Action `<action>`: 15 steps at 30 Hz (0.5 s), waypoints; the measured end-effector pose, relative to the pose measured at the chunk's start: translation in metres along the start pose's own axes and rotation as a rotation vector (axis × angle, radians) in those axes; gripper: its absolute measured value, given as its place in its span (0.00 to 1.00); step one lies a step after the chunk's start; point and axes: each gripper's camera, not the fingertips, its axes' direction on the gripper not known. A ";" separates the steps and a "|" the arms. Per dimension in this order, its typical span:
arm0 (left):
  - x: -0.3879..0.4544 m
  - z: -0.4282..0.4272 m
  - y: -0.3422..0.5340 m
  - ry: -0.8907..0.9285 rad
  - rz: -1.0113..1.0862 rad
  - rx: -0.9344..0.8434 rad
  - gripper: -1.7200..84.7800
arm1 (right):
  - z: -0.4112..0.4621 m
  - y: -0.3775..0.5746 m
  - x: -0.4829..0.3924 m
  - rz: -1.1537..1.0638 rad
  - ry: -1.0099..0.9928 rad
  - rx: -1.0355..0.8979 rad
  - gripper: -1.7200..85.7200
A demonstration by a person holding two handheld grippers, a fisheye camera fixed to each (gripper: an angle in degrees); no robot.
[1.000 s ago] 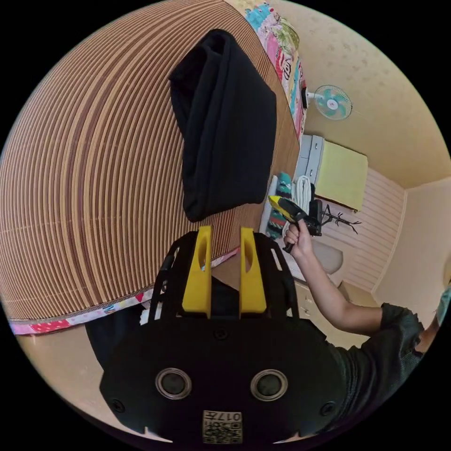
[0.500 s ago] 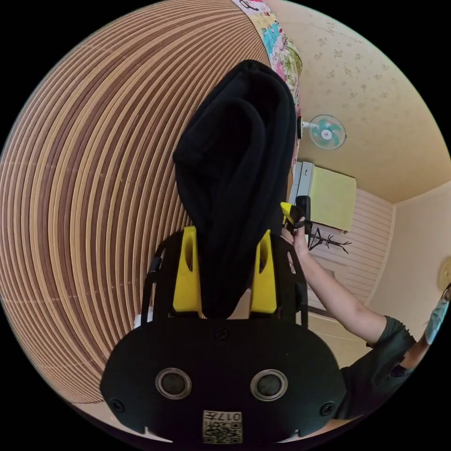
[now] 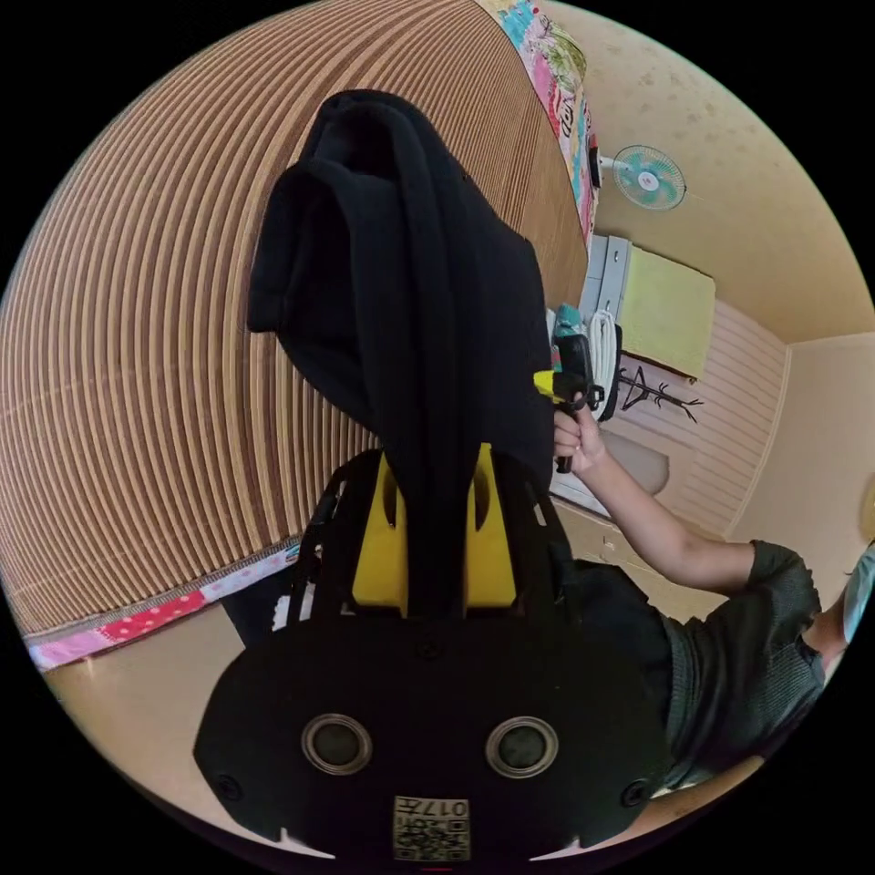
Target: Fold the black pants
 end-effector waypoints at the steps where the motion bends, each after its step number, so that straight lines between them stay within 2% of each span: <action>1: -0.005 -0.018 0.022 -0.015 -0.003 0.013 0.13 | 0.020 0.004 -0.004 -0.009 -0.019 -0.018 0.08; 9: -0.035 -0.182 0.144 -0.114 0.007 0.157 0.12 | 0.175 -0.019 -0.087 -0.193 -0.102 -0.145 0.07; 15: -0.045 -0.346 0.177 -0.338 0.081 0.253 0.13 | 0.312 -0.065 -0.138 -0.259 -0.237 -0.114 0.08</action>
